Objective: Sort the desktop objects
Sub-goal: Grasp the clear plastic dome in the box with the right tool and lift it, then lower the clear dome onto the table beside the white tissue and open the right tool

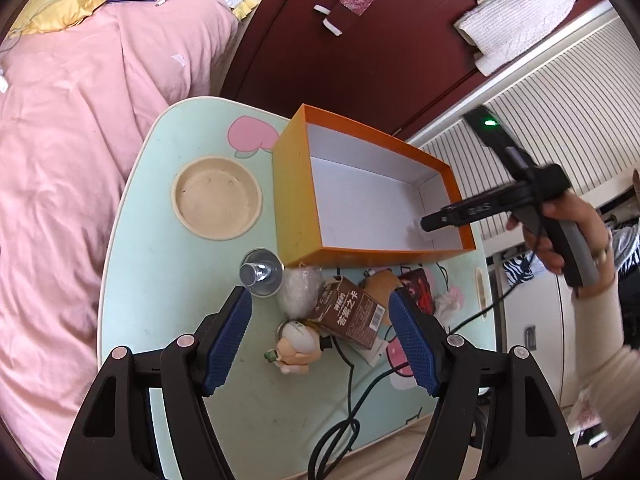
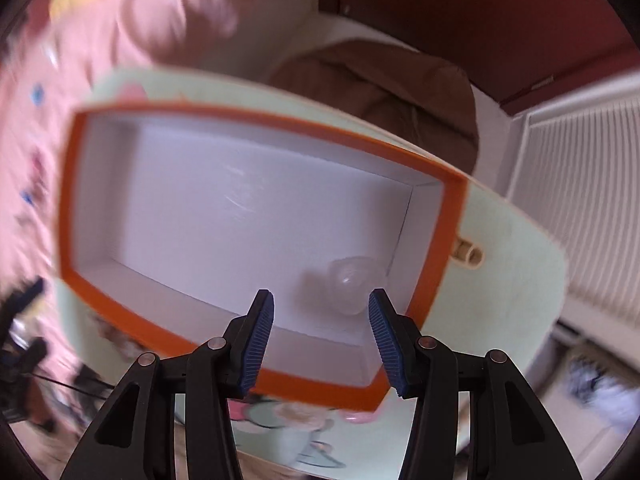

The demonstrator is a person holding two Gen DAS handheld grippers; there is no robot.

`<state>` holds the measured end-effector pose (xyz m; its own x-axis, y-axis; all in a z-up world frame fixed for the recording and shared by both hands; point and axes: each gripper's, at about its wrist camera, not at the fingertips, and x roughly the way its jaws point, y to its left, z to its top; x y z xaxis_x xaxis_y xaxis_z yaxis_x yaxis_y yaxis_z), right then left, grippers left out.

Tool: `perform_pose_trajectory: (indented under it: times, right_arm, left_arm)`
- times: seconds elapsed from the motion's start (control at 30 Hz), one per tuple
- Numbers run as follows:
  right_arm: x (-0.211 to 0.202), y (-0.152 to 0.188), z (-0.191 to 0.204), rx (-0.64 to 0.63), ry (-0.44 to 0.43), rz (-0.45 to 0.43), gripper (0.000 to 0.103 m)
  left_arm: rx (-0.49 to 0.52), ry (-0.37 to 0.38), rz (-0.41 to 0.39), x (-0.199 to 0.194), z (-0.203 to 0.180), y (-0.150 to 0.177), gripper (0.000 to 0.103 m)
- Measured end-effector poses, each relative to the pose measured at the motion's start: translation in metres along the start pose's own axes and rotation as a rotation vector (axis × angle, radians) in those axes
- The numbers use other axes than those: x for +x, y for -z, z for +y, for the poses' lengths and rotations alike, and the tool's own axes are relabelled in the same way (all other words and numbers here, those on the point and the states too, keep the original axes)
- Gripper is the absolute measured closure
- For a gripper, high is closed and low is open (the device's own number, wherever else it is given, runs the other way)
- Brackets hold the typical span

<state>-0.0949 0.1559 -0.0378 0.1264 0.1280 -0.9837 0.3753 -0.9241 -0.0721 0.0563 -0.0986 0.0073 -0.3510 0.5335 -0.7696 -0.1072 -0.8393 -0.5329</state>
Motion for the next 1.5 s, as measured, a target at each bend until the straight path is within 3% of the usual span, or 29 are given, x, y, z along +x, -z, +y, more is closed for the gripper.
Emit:
perform_pose_trajectory:
  times: [0.17, 0.33, 0.4, 0.47, 0.63, 0.73, 0.97, 1.13, 1.23, 1.5]
  right_arm:
    - [0.027, -0.019, 0.019, -0.126, 0.149, 0.150, 0.055]
    - [0.050, -0.023, 0.033, -0.209, 0.213, 0.251, 0.055]
    - [0.051, -0.023, 0.035, -0.224, 0.192, 0.266, 0.065]
    - [0.052, -0.023, 0.034, -0.221, 0.149, 0.287, 0.069]
    - [0.052, -0.018, 0.032, -0.205, 0.123, 0.298, 0.068]
    - [0.051, -0.011, 0.033, -0.210, 0.132, 0.302, 0.059]
    - [0.063, 0.000, 0.038, -0.231, 0.172, 0.329, 0.064]
    - [0.054, 0.009, 0.039, -0.232, 0.123, 0.273, 0.065]
    - [0.037, 0.015, 0.037, -0.208, 0.078, 0.185, 0.065]
    - [-0.059, 0.086, 0.043, -0.114, -0.220, -0.227, 0.065]
  left_arm:
    - [-0.022, 0.009, -0.006, -0.004, 0.010, 0.003, 0.031]
    - [-0.047, 0.013, -0.011, -0.006, 0.018, 0.006, 0.031]
    - [-0.053, 0.016, -0.014, -0.006, 0.020, 0.006, 0.031]
    - [-0.055, 0.019, -0.013, -0.006, 0.021, 0.007, 0.031]
    - [-0.051, 0.026, -0.017, -0.007, 0.021, 0.009, 0.031]
    - [-0.051, 0.026, -0.016, -0.006, 0.020, 0.008, 0.031]
    - [-0.045, 0.036, -0.014, -0.003, 0.015, 0.009, 0.031]
    - [-0.044, 0.033, -0.015, -0.004, 0.013, 0.010, 0.031]
    - [-0.030, 0.023, -0.006, -0.005, 0.010, 0.011, 0.031]
    - [-0.004, -0.022, 0.029, 0.007, 0.006, 0.016, 0.031]
